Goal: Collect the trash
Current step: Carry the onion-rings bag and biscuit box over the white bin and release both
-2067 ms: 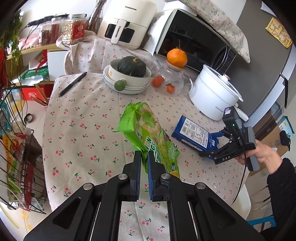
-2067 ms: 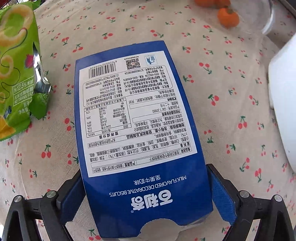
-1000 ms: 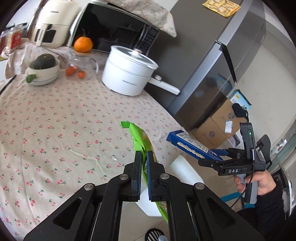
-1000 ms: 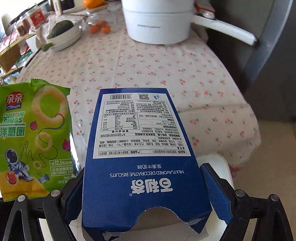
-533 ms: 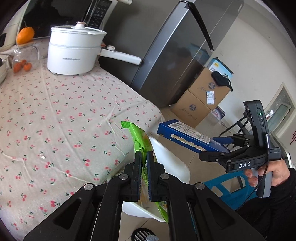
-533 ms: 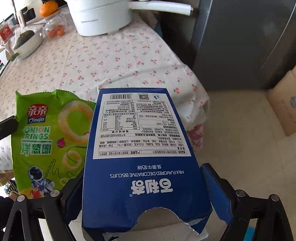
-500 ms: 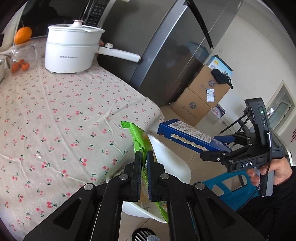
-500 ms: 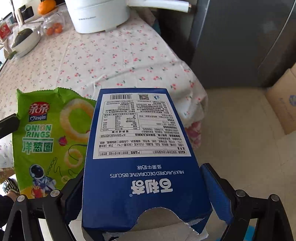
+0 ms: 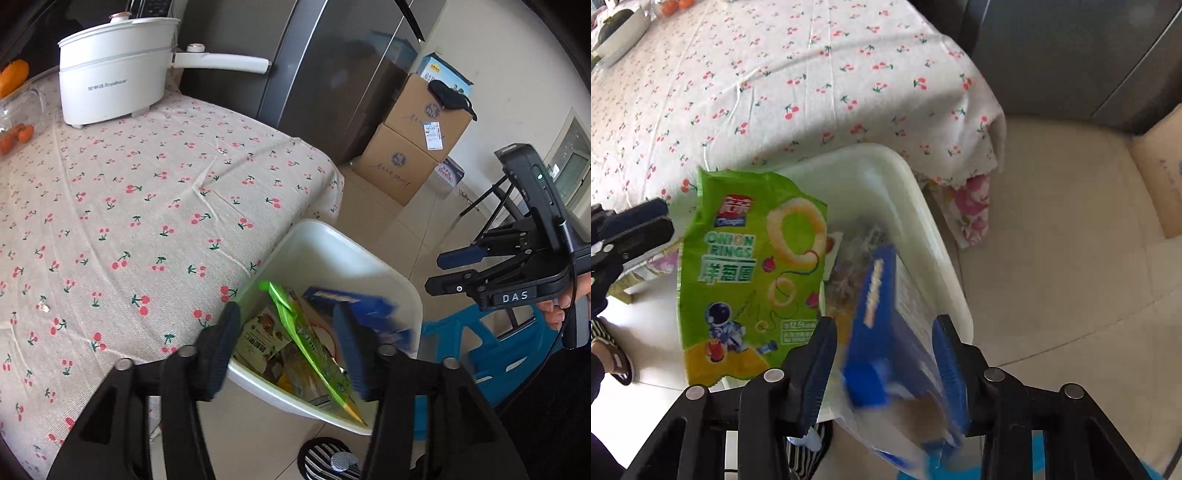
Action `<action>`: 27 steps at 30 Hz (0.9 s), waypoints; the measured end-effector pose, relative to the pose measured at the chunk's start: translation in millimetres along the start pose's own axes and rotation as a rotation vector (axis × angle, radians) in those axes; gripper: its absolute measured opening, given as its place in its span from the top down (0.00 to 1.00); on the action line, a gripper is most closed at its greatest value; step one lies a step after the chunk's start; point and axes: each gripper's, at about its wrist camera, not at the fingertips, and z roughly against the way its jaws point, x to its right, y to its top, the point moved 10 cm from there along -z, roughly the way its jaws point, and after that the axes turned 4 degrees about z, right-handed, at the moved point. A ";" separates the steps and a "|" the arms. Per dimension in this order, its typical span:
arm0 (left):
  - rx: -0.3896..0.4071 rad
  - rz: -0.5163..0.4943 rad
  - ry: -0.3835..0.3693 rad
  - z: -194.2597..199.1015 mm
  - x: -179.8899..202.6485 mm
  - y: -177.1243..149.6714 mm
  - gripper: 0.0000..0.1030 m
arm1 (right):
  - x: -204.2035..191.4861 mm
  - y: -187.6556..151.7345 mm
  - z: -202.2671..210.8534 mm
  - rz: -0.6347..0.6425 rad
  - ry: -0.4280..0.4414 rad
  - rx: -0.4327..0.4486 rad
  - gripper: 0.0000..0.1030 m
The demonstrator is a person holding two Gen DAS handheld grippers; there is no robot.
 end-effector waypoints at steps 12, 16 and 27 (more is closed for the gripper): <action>-0.051 0.077 0.225 46.5 -55.8 -22.1 0.13 | -8.9 -6.8 -17.0 0.033 -0.014 -0.041 0.50; -0.069 0.079 0.360 65.2 -72.3 -34.9 0.10 | -15.7 -1.6 -10.9 0.024 -0.008 -0.007 0.33; 0.013 0.099 0.458 127.1 -69.7 -53.4 0.08 | -49.9 2.2 38.5 -0.054 -0.009 0.177 0.01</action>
